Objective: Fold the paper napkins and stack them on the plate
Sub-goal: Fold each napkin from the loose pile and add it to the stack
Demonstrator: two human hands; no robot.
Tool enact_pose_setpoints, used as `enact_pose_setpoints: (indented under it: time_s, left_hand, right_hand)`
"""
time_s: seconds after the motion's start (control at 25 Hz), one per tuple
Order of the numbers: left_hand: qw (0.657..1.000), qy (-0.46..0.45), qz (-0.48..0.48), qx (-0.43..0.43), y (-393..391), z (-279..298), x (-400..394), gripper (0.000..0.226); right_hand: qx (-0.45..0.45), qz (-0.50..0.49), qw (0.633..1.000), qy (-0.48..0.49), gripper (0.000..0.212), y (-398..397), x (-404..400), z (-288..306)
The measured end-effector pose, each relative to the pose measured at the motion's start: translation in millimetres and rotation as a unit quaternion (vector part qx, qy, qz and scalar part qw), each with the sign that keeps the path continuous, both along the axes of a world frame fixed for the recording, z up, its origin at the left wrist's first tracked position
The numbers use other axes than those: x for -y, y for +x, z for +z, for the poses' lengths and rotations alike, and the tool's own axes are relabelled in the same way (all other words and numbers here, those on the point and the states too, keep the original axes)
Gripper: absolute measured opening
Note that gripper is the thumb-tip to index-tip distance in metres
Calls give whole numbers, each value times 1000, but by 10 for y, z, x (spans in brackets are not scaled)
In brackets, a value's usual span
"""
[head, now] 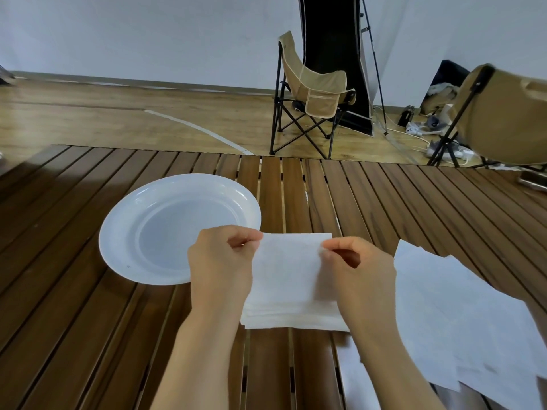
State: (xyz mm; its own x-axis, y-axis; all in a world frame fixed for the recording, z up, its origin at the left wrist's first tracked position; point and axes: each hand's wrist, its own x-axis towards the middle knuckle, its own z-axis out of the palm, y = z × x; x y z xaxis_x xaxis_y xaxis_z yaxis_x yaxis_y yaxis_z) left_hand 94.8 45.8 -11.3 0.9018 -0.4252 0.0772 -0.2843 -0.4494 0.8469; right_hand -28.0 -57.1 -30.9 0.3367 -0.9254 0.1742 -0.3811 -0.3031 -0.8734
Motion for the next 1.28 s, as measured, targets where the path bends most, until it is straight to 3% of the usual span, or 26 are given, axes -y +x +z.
enact_pose_setpoints:
  time_s: [0.32,0.52,0.64,0.76,0.88,1.08,1.28]
  left_hand:
    - [994,92,-55,-20,-50,-60,-9,34]
    - [995,82,-55,10,-171,-5,-47,29]
    - [997,53,-22,49,-241,88,-114,22]
    - [997,60,-29,45,-293,162,-158,16]
    - [995,87,-40,18,-265,158,-149,14]
    - [994,95,-47,1,-246,154,-115,14]
    - [993,100,-55,-12,-190,133,-135,16]
  right_hand:
    - [-123,50,987,-88,12,5,35,-160]
    - [-143,69,980,-120,12,-46,10,-40]
    - [-171,21,975,-141,20,-276,128,73]
    - [-330,-34,942,-59,23,-641,404,-12]
    - [-448,-21,892,56,18,-743,481,-147]
    - [-457,-47,888,11,8,-605,423,-232]
    - [-448,-55,892,37,5,-571,435,-254]
